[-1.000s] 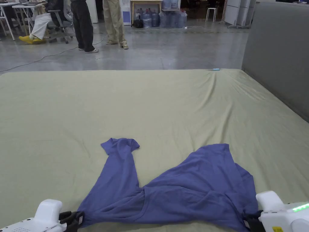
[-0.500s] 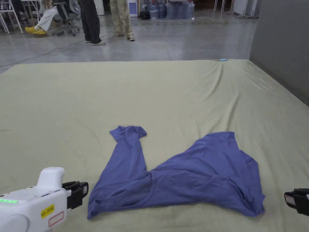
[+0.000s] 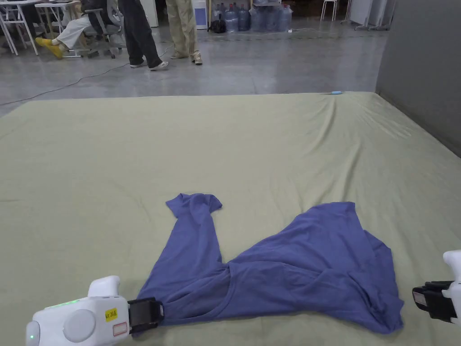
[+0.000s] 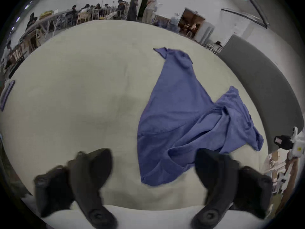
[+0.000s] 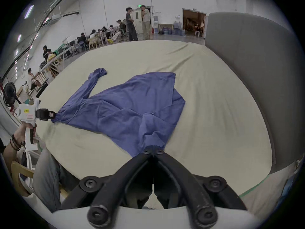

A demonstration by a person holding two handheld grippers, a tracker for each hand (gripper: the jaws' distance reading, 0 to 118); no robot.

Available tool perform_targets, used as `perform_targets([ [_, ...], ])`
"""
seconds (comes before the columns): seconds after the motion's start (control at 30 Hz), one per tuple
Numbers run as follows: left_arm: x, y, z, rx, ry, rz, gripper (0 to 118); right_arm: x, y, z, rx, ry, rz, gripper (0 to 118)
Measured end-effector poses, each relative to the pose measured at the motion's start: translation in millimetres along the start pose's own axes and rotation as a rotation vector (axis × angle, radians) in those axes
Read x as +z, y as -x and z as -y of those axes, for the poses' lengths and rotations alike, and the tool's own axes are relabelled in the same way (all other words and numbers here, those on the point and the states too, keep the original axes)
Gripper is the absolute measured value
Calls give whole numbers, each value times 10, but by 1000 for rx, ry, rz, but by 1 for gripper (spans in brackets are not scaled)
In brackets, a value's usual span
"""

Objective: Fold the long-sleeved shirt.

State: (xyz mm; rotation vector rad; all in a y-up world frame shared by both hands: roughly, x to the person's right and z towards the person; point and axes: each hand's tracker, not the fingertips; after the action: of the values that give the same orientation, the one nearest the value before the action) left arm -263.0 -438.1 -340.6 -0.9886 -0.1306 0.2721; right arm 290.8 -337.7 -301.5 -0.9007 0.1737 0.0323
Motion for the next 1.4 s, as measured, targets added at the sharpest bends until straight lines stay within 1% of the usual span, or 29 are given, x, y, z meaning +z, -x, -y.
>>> perform_targets([
  [0.03,-44,-39,8,-20,3,-1,85,-64,13,-50,5,8,-2,0],
  [0.07,-72,-78,14,-54,3,-38,78,-124,31,-105,12,20,1,0],
  [0.1,-78,-146,36,-106,-12,-67,75,-193,62,-168,26,32,3,0],
  [0.13,-70,-200,61,-173,-29,-96,66,-275,83,-261,43,36,1,0],
  [0.17,-61,-242,75,-217,-38,-106,52,-348,99,-354,54,38,-2,0],
  [0.2,-24,-266,67,-238,-43,-56,11,-438,114,-478,60,39,-2,0],
  [0.23,1,-303,47,-202,-28,41,0,-594,57,-619,67,38,1,0],
  [0.27,31,-364,42,-201,-39,-31,0,-683,65,-757,74,34,6,0],
  [0.3,23,-420,15,-254,-9,-70,0,-783,70,-929,87,28,10,0],
  [0.4,67,-431,-47,-245,-41,-24,0,-1122,19,-1447,113,10,17,0],
  [0.43,92,-422,-78,-221,-31,4,0,-1272,-17,-1653,111,7,26,3],
  [0.47,122,-406,-97,-207,-31,23,0,-1407,-59,-1815,111,10,25,26],
  [0.5,156,-395,-113,-198,-44,28,0,-1544,-105,-1968,109,10,29,70],
  [0.53,174,-390,-143,-196,-49,29,0,-1697,-153,-2104,95,28,27,93],
  [0.57,194,-383,-161,-192,-51,32,0,-1876,-193,-2227,80,61,51,96],
  [0.63,232,-360,-192,-177,-59,44,0,-2127,-214,-2381,92,86,83,96],
  [0.73,255,-322,-216,-150,-64,64,0,-2483,-206,-2525,164,160,137,96],
  [0.77,255,-313,-225,-141,-62,66,0,-2644,-285,-2548,166,168,131,96],
  [0.97,194,-279,-318,-112,-68,73,0,-3144,-309,-2494,130,244,143,95],
  [1.0,182,-275,-330,-108,-70,72,0,-3198,-305,-2463,128,262,140,88],
  [1.03,173,-277,-339,-108,-69,71,0,-3248,-304,-2433,122,295,123,76],
  [1.07,166,-283,-344,-110,-66,68,0,-3248,-302,-2408,80,291,80,67],
  [1.1,161,-286,-343,-110,-64,68,0,-3219,-279,-2411,67,273,112,61],
  [1.13,157,-287,-345,-109,-64,66,0,-3180,-238,-2413,72,269,120,50],
  [1.17,151,-286,-350,-108,-65,67,0,-3137,-207,-2414,71,262,100,23],
  [1.2,140,-278,-348,-108,-68,69,0,-3105,-169,-2420,89,255,76,0],
  [1.23,142,-277,-361,-108,-76,77,0,-3061,-126,-2420,131,245,150,0],
  [1.3,190,-281,-426,-119,-121,88,0,-2902,-78,-2434,116,255,130,0],
  [1.4,363,-292,-648,-130,-198,80,0,-2437,-127,-2600,102,147,123,0],
])
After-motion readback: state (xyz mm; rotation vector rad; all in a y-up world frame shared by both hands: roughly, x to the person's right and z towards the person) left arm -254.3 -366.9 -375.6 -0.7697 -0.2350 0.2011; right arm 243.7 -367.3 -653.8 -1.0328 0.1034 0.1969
